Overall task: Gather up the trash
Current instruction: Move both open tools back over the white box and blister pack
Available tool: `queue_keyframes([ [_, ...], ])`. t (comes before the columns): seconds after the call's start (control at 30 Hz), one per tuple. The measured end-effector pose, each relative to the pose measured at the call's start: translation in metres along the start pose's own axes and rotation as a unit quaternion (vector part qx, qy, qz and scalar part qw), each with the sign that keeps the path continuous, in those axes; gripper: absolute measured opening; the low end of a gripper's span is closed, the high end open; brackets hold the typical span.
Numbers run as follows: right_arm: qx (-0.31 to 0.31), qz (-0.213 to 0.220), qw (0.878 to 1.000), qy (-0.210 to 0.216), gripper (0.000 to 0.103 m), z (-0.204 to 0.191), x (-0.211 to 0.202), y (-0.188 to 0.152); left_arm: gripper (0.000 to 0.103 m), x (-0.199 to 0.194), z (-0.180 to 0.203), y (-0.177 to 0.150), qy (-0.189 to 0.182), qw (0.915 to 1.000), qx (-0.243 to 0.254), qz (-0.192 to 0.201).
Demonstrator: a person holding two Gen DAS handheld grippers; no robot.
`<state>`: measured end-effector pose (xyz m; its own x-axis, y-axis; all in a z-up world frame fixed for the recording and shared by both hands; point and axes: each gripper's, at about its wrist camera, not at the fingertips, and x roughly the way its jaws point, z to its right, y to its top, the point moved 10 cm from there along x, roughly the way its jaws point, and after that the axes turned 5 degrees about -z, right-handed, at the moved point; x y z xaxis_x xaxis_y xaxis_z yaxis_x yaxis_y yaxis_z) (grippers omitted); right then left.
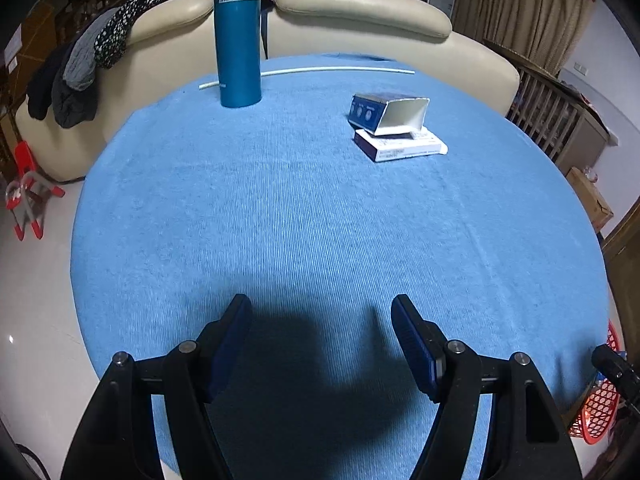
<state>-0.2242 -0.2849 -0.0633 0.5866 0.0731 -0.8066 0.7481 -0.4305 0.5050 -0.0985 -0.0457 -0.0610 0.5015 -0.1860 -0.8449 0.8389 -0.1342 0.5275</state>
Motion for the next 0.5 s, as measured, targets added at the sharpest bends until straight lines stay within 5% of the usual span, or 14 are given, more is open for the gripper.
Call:
queue_keyframes([
  [0.5, -0.085, -0.011, 0.996, -0.007, 0.08, -0.072, 0.04, 0.055, 0.073, 0.03, -0.013, 0.033, -0.015, 0.9998, -0.011, 0.003],
])
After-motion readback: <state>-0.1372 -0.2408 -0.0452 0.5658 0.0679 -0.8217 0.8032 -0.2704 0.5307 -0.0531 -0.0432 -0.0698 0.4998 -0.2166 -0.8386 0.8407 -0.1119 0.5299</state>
